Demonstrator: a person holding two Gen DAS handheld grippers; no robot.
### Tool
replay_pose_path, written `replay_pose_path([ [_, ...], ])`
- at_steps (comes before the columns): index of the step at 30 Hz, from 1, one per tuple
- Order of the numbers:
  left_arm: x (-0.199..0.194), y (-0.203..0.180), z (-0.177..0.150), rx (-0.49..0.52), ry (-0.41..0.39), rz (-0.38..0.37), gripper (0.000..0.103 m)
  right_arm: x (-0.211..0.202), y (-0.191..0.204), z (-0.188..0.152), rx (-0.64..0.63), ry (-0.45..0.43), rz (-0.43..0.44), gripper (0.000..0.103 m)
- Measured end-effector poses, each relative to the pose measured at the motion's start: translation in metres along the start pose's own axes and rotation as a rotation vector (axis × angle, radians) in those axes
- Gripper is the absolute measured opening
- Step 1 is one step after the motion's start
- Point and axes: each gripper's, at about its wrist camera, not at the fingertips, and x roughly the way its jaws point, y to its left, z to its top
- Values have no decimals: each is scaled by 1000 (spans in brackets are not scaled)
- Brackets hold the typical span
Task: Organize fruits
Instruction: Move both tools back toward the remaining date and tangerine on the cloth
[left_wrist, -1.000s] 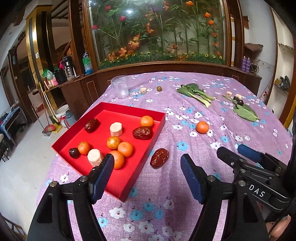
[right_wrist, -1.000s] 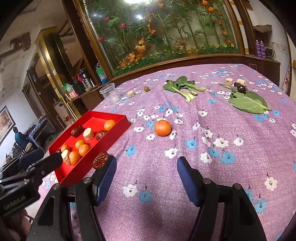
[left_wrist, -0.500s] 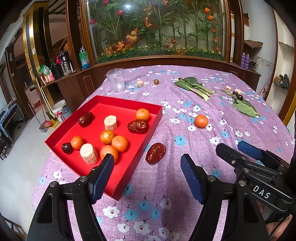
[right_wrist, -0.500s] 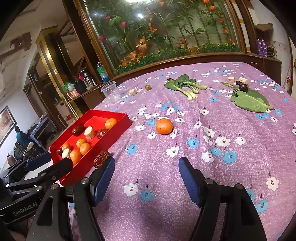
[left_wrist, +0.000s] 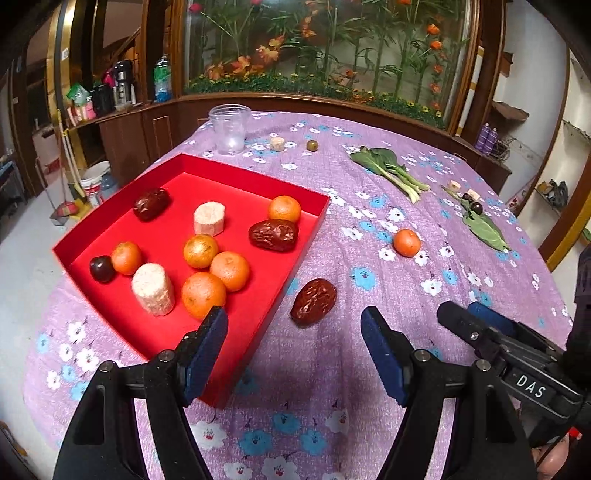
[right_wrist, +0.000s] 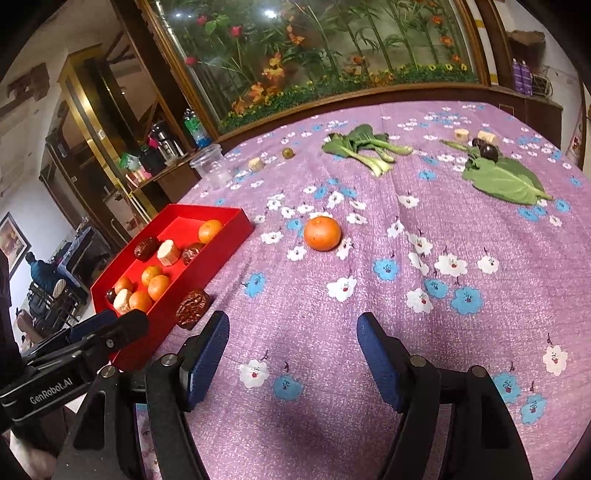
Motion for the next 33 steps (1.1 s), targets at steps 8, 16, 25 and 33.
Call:
replay_pose_path([
  [8, 25, -12, 6, 67, 38, -88, 73, 5, -2, 0, 13, 26, -7, 76],
  [16, 35, -16, 9, 81, 52, -68, 73, 2, -3, 1, 18, 16, -1, 76],
  [25, 20, -13, 8, 51, 91, -242, 73, 0, -3, 1, 21, 2, 13, 76],
  [33, 57, -28, 14, 104, 145, -182, 74, -5, -9, 1, 54, -26, 15, 78],
])
